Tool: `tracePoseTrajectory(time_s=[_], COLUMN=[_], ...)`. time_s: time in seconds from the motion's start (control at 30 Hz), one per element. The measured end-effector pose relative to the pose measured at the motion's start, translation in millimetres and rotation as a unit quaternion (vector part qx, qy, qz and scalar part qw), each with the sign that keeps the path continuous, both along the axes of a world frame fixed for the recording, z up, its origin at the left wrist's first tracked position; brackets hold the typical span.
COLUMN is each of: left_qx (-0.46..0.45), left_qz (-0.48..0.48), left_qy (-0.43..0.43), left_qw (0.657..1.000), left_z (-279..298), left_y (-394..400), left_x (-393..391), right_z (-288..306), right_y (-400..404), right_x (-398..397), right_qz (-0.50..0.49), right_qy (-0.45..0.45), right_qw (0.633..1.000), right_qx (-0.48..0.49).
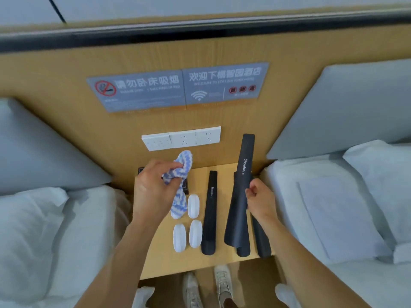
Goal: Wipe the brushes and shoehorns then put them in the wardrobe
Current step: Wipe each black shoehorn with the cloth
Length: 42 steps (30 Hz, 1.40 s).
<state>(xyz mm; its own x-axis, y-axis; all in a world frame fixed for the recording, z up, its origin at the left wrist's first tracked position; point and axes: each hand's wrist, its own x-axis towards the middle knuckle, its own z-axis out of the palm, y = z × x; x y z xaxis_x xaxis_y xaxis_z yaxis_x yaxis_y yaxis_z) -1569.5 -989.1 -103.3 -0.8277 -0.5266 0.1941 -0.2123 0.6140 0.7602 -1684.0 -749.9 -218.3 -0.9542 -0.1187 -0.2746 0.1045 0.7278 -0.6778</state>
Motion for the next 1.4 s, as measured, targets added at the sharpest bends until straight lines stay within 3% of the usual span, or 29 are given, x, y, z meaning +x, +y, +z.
tracePoseTrajectory(time_s=[0.2,0.4,0.63,0.77,0.97,1.17,1.27,1.4], left_qx=[-0.025,-0.068,-0.168,-0.23,-0.323,-0.293,-0.286,-0.298], left_qz=[-0.03,-0.043,-0.061,-0.022,-0.012,0.011,0.07,0.112], left_qy=[0.072,0.141,0.249,0.264,0.297,0.284,0.245,0.249], left_qw=[0.997,0.987,0.952,0.937,0.899,0.913,0.924,0.915], left_z=[63,131,209,229,237,276,314,357], left_y=[8,13,24,22,12,-6,-28,-50], left_x=[-8,-11,-15,-17,-13,-10,-18,-31], right_z=[87,191,279,304,320,331,334,335], right_y=[-6,-24,-62,-82,-106,-121,-125,-130], right_x=[9,9,20,27,24,22,26,30], right_qz=[-0.003,0.068,0.188,0.242,0.238,0.243,0.257,0.261], right_qy=[0.1,0.186,0.153,0.089,0.042,0.052,0.06,0.066], right_qw=[0.981,0.948,0.904,0.879,0.846,0.847,0.855,0.856], right_qx=[-0.164,-0.249,-0.352,-0.401,-0.475,-0.469,-0.446,-0.44])
